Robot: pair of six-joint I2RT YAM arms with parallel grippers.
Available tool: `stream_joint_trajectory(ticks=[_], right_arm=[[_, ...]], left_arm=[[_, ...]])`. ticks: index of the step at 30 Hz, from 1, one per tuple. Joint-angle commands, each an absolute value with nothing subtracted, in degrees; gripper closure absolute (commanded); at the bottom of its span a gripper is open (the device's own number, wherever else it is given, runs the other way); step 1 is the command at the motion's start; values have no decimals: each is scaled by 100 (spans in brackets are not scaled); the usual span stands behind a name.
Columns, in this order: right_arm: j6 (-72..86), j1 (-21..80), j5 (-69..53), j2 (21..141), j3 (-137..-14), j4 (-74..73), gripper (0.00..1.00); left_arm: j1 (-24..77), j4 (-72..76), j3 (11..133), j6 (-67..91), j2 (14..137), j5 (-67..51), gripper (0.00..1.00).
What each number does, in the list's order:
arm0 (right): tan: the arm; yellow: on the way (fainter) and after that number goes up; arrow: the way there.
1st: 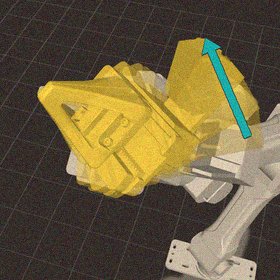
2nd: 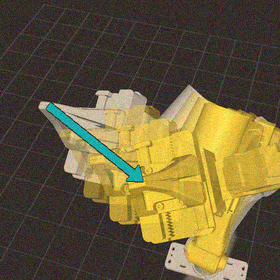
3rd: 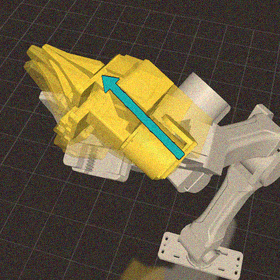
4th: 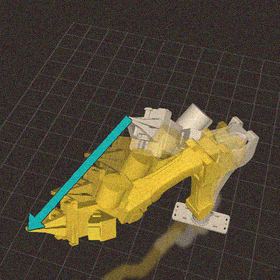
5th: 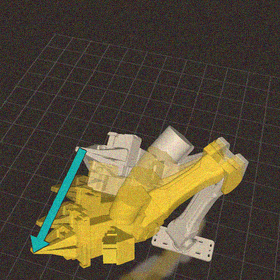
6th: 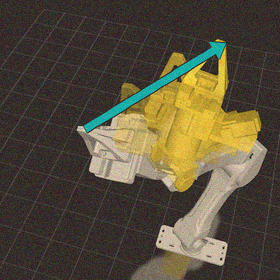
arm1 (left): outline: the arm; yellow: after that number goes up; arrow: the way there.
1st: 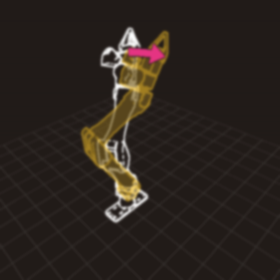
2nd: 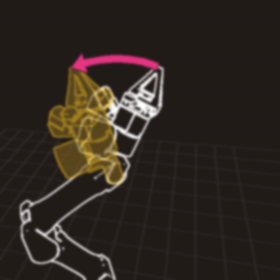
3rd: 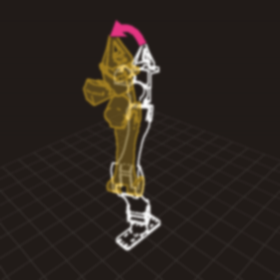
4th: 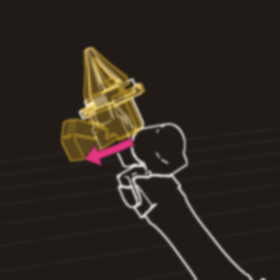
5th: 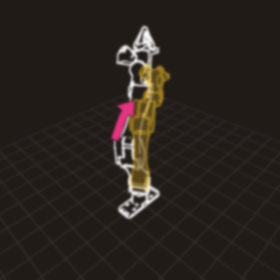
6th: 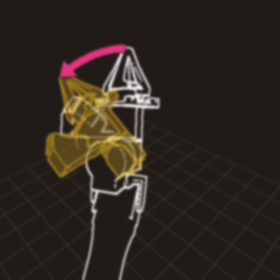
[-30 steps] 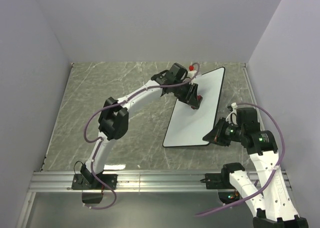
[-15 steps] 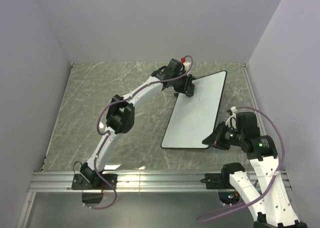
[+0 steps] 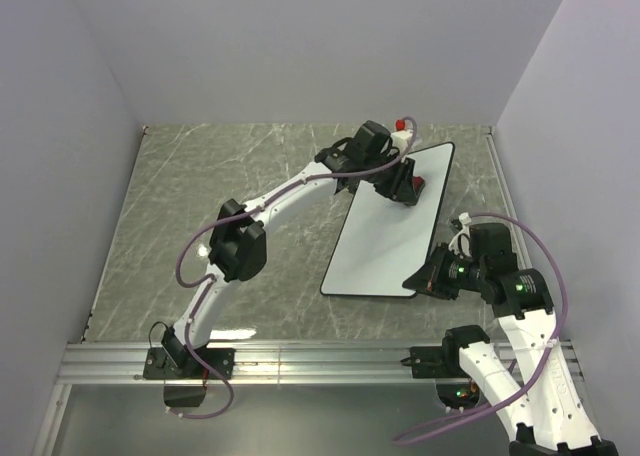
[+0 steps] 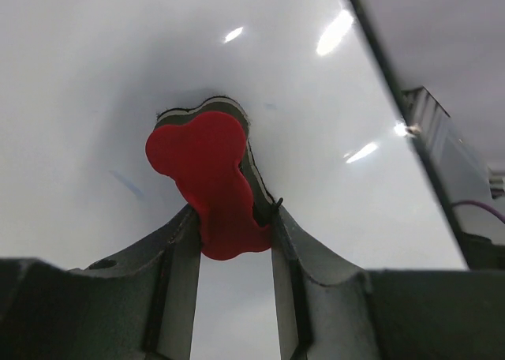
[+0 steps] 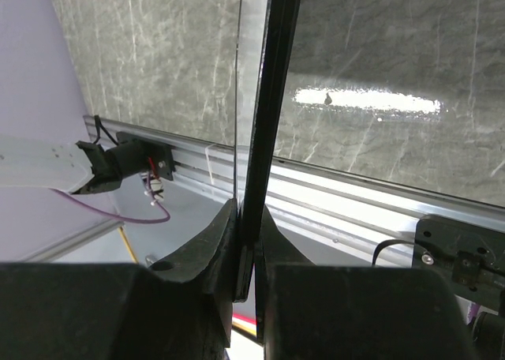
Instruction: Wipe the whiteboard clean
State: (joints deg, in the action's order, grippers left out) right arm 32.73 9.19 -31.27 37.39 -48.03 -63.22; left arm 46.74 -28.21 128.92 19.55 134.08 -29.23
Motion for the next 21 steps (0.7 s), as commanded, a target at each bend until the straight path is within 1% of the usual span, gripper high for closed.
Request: stream_joint_trajectory(ticks=[1, 5, 6, 9, 10, 13, 21], right_arm=[[2338, 1187, -3823, 3850, -4711, -5678, 100], [2329, 1195, -3806, 3841, -4729, -5695, 100], [2329, 1187, -3797, 3823, -4729, -5695, 100], [2329, 1195, -3797, 3823, -4729, -5695, 100], [2329, 1187, -3797, 3823, -4729, -5704, 100], [2329, 1187, -3797, 3814, -4729, -5704, 100], [2329, 1195, -3788, 3788, -4729, -5748, 100]], left_arm=[[5027, -3040, 12586, 1881, 13219, -3446, 100], [5027, -3182, 12069, 1933, 12886, -3287, 100], [5027, -3129, 11780, 1951, 12824, -3226, 100], [5001, -3155, 11514, 2048, 12797, -2919, 100], [4975, -3286, 11583, 2091, 12884, -2622, 100], [4799, -3777, 12206, 2355, 13472, -2356, 100], [4167, -3709, 13130, 2777, 14475, -2197, 100]])
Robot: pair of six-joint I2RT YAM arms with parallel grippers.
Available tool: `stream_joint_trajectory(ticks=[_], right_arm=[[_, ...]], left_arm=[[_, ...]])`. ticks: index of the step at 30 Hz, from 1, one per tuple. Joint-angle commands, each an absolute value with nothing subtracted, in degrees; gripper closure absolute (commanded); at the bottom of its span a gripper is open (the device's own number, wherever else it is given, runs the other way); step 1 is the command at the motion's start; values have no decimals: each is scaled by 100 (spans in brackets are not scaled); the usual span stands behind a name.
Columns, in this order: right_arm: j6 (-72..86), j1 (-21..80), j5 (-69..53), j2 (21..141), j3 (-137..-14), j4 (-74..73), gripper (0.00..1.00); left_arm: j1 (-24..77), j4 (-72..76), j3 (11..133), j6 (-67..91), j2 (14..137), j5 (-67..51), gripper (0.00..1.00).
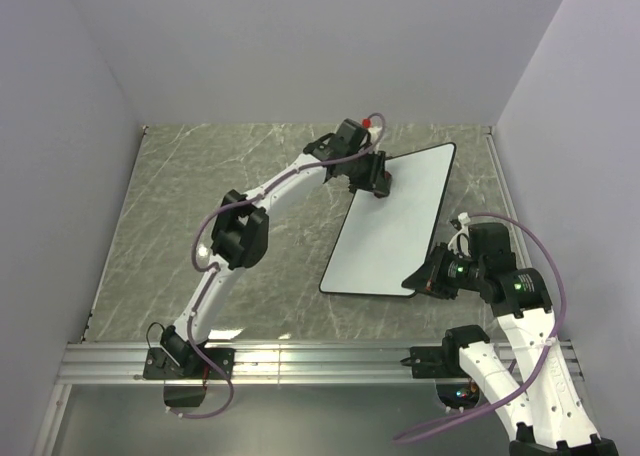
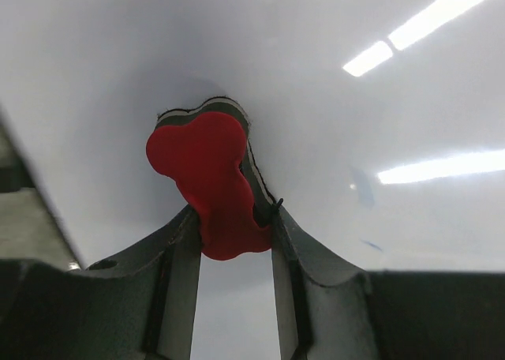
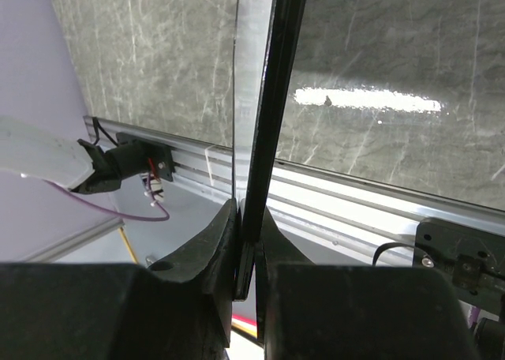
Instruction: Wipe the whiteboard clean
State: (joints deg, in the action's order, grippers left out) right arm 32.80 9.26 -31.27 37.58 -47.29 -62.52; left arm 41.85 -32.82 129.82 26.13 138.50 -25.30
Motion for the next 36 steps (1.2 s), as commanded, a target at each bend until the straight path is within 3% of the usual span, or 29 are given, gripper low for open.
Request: stream_joint_trajectory(ticks=[1, 7, 15, 23, 27, 36], right_arm=[[2320, 1187, -3788, 3788, -4729, -5748, 100], [2312, 1187, -3718, 3806, -4755, -5757, 100], [2347, 1187, -3718, 3885, -4755, -5608, 100], [2338, 1195, -3797, 4008, -4772, -5528, 100], [2312, 1204, -3753, 4025, -4816, -5572, 100], [2312, 1204, -3797, 4025, -4825, -5625, 100]], left_arm=[[4114, -3709, 13192, 2803, 14563, -2197, 100], [3990, -3832, 13097, 2681, 14573, -2127, 100], [4596, -3314, 11408, 2373, 13061, -2591, 100], [4825, -3392, 12760, 2364, 13438, -3260, 100], [4746, -2866, 12542, 2628, 13316, -3656, 100], [4624, -2812, 13174, 2829, 13902, -1980, 100]])
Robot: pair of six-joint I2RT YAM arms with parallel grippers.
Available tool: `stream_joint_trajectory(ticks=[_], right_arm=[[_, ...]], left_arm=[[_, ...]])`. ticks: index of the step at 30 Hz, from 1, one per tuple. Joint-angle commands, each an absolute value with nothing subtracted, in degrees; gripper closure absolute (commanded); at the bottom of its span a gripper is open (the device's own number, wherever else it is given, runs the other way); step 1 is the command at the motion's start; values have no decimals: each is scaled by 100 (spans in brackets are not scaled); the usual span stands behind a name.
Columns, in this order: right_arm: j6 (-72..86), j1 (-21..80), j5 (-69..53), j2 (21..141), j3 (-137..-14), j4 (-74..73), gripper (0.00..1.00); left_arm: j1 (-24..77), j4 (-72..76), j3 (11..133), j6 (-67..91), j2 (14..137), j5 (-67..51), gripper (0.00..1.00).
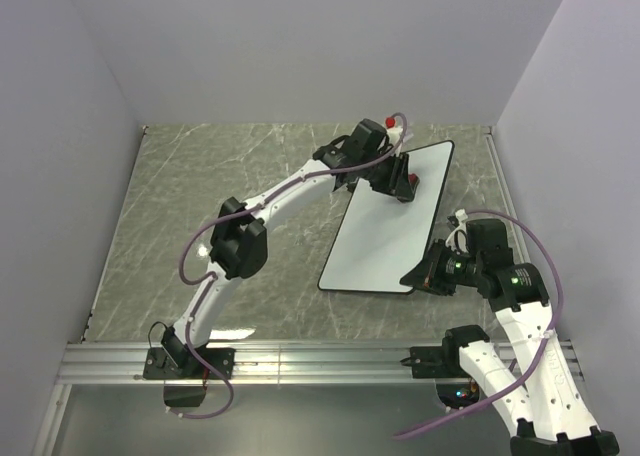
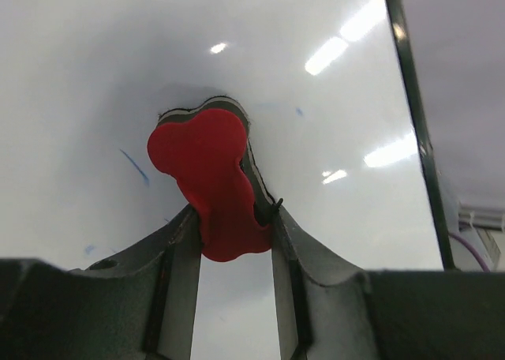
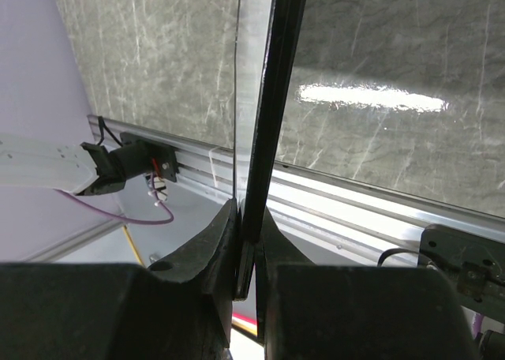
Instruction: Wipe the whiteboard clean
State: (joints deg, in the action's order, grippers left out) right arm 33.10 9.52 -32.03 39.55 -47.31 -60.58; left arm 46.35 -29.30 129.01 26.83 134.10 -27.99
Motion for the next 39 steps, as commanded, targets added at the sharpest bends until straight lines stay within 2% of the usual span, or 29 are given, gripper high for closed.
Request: stream_joint_trajectory(ticks=[1, 6, 9, 15, 20, 28, 33, 39], right_arm=[[2303, 1213, -3788, 4025, -4851, -5642, 100], [2312, 1222, -3788, 3982, -4825, -5713, 100], [2311, 1239, -3753, 3990, -4834, -5730, 100], [2320, 1257, -3735, 4095, -4808, -5555, 100], [2312, 1239, -3683, 4148, -4799, -5414, 100], [2241, 1239, -3612, 4280, -4957, -5256, 100], [2224, 1257, -3638, 4315, -4992, -5186, 100], [2241, 1248, -3656, 4263, -4966, -5168, 100]], left_arm=[[4580, -2891, 13244, 2865, 14000, -1856, 100], [4412, -3050, 13368, 2656, 14449, -1477, 100], [4412, -3190, 13299, 2540, 14423, -1633, 100], [4754, -3006, 12420, 2057, 13633, -2328, 100], [4931, -3164, 12305, 2267, 13342, -2794, 100], [4896, -3542, 11515, 2320, 13026, -2295, 100], [4545, -3148, 10618, 2610, 13034, -2346, 100], [4315, -3322, 11248, 2541, 13561, -2197, 100]])
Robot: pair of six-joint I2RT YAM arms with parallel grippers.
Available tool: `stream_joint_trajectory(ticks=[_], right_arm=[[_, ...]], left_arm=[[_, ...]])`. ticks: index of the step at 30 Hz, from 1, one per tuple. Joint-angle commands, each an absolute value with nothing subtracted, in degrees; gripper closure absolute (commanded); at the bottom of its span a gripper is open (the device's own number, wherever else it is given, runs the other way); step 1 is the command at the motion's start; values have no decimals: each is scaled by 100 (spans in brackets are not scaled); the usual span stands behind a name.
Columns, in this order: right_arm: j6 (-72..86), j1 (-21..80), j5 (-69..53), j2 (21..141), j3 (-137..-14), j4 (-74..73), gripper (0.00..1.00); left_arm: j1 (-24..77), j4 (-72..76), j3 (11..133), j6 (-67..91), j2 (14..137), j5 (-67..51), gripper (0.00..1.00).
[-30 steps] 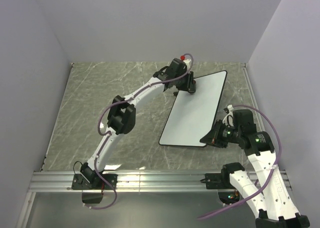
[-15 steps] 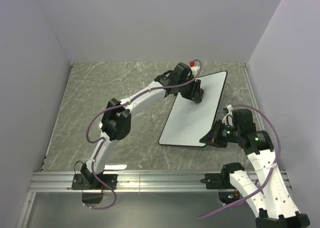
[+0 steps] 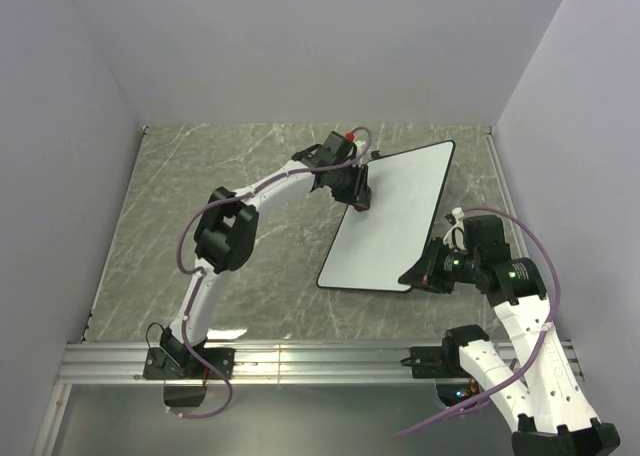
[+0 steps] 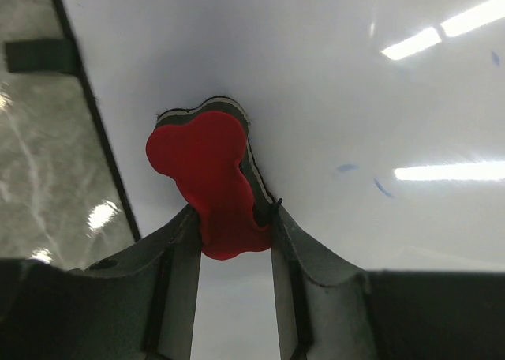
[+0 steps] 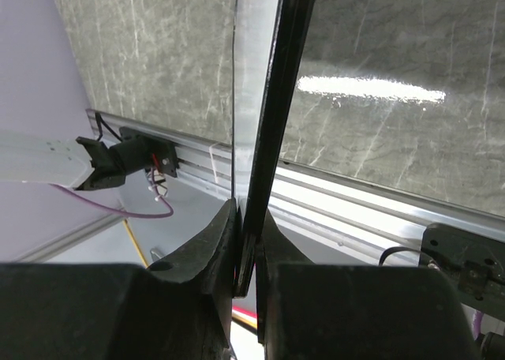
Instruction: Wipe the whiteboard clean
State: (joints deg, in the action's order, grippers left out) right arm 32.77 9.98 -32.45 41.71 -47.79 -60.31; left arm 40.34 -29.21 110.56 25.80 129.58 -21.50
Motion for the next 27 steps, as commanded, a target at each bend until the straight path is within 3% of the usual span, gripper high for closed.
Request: stream_joint_trajectory(ticks=[1, 6, 19, 27], right_arm=[[2241, 1248, -3674, 4263, -4957, -5151, 100], [2241, 1239, -3665, 4254, -4948, -5159, 100], [2215, 1248, -3542, 4421, -4975, -5054, 100], [2355, 1239, -2989, 4816, -5736, -4694, 100]], left_arm=[[4324, -3461, 11702, 2479, 13718, -2215, 100], [4500, -3762, 12928, 2312, 14028, -2452, 100], [4940, -3147, 12006, 2575, 12649, -3287, 100], [4000, -2672, 11558, 3181, 11348, -2593, 100]])
